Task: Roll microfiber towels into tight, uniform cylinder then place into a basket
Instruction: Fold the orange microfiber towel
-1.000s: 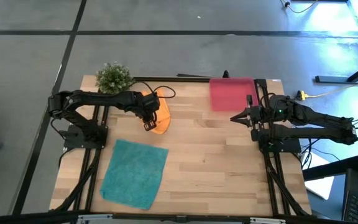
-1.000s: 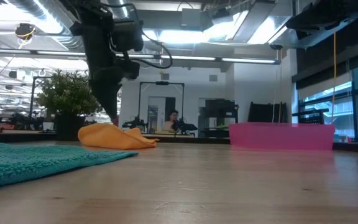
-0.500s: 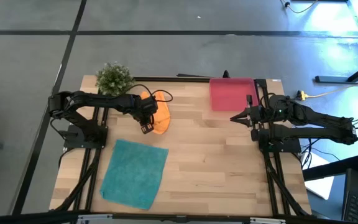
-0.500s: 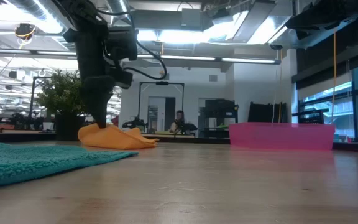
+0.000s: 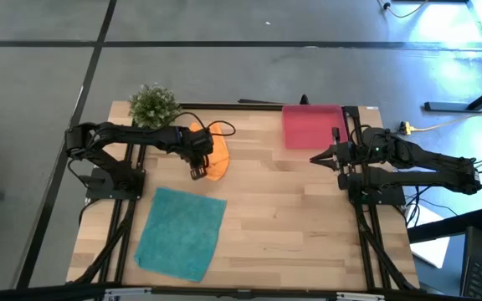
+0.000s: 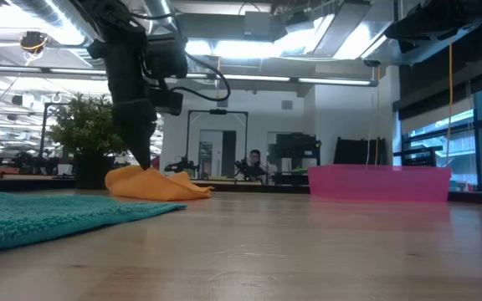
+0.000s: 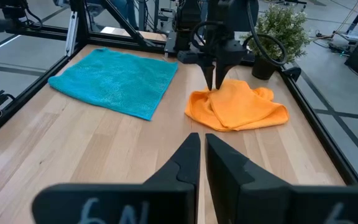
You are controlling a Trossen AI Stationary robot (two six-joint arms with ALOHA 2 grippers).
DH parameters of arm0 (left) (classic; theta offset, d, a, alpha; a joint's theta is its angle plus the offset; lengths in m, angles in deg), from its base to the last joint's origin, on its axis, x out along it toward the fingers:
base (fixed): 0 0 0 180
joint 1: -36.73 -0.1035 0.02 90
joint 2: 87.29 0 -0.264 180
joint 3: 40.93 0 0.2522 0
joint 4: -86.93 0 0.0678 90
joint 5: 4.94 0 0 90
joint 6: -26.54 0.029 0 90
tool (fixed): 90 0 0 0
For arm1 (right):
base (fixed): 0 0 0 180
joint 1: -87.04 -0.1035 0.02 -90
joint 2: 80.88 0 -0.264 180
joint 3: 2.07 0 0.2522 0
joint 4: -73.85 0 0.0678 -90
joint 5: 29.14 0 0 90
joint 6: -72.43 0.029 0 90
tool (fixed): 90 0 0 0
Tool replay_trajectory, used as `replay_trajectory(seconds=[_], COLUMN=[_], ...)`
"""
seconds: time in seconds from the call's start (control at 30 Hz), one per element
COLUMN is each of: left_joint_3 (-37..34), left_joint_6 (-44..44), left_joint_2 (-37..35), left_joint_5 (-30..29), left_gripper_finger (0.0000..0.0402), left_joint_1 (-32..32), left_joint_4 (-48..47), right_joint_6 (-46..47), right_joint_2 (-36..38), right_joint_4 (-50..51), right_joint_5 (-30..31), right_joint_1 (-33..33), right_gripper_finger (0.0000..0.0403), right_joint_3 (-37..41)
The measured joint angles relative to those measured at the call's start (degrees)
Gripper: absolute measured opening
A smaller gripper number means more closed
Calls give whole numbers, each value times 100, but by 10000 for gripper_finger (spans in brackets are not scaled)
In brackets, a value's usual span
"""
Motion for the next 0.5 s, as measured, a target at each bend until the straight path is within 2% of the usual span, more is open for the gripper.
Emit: replay_trajectory(seconds=[0.5], left_joint_3=[-7], left_joint_6=[198], left_joint_2=[149], left_joint_5=[120], left_gripper_finger=[80], left_joint_1=[3], left_joint_4=[109], right_joint_6=[0], right_joint_2=[2], right_joint_4=[26], right_joint_5=[0], right_joint_1=[1], right_gripper_finger=[28], right_joint_3=[0])
